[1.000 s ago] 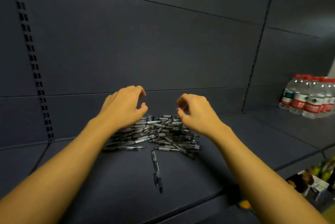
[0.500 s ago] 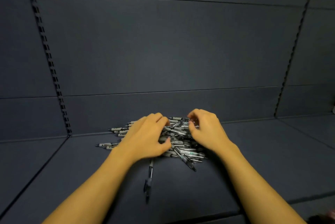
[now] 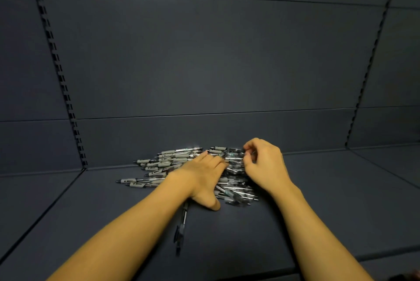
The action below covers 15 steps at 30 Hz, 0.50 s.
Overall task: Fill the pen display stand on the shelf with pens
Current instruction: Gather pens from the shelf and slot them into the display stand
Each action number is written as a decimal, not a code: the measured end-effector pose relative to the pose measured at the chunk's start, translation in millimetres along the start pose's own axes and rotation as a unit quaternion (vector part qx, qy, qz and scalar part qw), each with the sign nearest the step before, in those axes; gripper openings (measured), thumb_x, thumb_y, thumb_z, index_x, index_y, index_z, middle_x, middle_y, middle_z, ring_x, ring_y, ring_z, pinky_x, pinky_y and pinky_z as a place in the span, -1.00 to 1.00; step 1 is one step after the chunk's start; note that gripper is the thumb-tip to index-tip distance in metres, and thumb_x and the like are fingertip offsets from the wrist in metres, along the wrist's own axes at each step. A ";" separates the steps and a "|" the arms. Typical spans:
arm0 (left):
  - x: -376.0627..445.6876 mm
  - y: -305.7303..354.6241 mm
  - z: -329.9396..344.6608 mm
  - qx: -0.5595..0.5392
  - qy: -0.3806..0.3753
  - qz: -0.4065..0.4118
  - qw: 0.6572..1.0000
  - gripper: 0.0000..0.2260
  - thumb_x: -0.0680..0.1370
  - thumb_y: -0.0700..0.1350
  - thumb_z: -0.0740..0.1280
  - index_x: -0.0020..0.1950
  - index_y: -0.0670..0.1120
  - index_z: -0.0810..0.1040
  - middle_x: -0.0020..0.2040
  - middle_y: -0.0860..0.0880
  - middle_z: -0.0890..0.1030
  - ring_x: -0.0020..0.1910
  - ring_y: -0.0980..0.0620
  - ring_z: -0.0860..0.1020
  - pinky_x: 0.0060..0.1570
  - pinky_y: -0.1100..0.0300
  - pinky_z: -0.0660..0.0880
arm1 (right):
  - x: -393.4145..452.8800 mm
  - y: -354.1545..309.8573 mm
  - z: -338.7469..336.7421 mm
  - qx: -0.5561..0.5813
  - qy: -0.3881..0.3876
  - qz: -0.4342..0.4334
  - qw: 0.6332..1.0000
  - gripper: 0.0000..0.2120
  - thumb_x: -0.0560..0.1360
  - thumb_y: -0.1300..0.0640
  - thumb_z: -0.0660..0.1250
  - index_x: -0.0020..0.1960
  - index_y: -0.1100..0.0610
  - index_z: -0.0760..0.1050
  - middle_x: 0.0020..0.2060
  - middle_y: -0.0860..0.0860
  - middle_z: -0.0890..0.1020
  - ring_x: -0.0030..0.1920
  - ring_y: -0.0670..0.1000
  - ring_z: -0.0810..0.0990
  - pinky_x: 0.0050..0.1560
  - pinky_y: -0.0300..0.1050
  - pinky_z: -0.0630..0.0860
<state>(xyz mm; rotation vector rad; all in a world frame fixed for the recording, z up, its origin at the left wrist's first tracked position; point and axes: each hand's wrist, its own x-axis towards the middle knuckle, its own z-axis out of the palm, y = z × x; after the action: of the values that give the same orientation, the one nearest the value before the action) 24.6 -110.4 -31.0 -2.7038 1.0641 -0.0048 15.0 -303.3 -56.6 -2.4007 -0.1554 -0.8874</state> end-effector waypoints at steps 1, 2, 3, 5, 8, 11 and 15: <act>2.4 -0.4 3.0 0.005 0.004 -0.001 1.000 -0.04 0.39 0.24 0.41 0.63 -0.07 0.02 0.55 -0.04 0.16 0.54 -0.08 0.11 0.57 0.03 -0.05 | -0.2 0.9 0.0 -0.001 0.002 -0.002 1.000 -0.87 0.48 0.18 0.32 0.01 0.04 0.56 -0.16 -0.10 0.59 -0.18 -0.06 0.57 -0.08 -0.01 0.57; 4.5 -1.3 5.8 0.010 0.012 0.000 1.000 -0.07 0.37 0.25 0.40 0.61 -0.07 0.09 0.50 -0.04 0.21 0.49 -0.09 0.17 0.55 0.01 0.04 | -0.7 1.8 0.0 -0.003 0.004 -0.004 1.000 -0.87 0.48 0.18 0.33 0.01 0.04 0.56 -0.16 -0.10 0.59 -0.17 -0.06 0.57 -0.09 -0.01 0.57; 6.2 -2.4 7.7 0.014 0.024 0.002 1.000 -0.11 0.35 0.25 0.39 0.57 -0.07 0.17 0.42 -0.04 0.27 0.42 -0.09 0.23 0.51 0.00 0.14 | -0.7 2.7 -0.1 -0.005 0.007 -0.006 1.000 -0.87 0.47 0.18 0.33 0.01 0.04 0.55 -0.16 -0.11 0.59 -0.17 -0.05 0.57 -0.09 -0.01 0.57; 8.8 -4.7 9.4 0.008 0.039 -0.001 0.999 -0.22 0.32 0.25 0.38 0.45 -0.07 0.30 0.27 -0.03 0.34 0.28 -0.07 0.32 0.37 0.00 0.29 | -0.1 4.5 -0.3 -0.008 0.011 -0.008 1.000 -0.87 0.47 0.18 0.33 0.00 0.04 0.55 -0.16 -0.11 0.58 -0.17 -0.05 0.57 -0.09 -0.02 0.57; 10.5 -7.3 7.1 -0.022 0.037 -0.012 0.999 -0.34 0.33 0.20 0.41 0.33 -0.08 0.37 0.18 -0.04 0.38 0.17 -0.06 0.36 0.23 0.05 0.39 | 1.4 5.7 -0.2 -0.007 0.023 -0.008 1.000 -0.88 0.47 0.19 0.33 -0.02 0.03 0.55 -0.17 -0.12 0.58 -0.20 -0.07 0.56 -0.11 -0.04 0.56; 13.7 -8.8 4.4 -0.041 0.018 -0.027 0.999 -0.35 0.35 0.18 0.46 0.32 -0.09 0.39 0.19 -0.05 0.40 0.17 -0.06 0.37 0.22 0.05 0.42 | 1.2 4.6 0.2 -0.004 0.029 -0.009 1.000 -0.88 0.47 0.20 0.33 -0.03 0.03 0.55 -0.18 -0.13 0.57 -0.21 -0.09 0.55 -0.12 -0.06 0.55; 18.4 -8.1 3.7 -0.044 0.011 -0.043 0.998 -0.43 0.38 0.16 0.45 0.28 -0.10 0.43 0.18 -0.09 0.47 0.19 -0.12 0.40 0.18 0.06 0.40 | 0.7 4.1 0.6 0.001 0.036 -0.013 0.999 -0.89 0.47 0.21 0.34 -0.04 0.04 0.55 -0.20 -0.12 0.57 -0.22 -0.07 0.55 -0.14 -0.07 0.53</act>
<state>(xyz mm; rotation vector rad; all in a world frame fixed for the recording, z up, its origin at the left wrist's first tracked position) 43.9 -116.2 -34.3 -2.8330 0.9734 -0.0019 17.1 -306.4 -58.4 -2.3670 -0.1594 -0.9826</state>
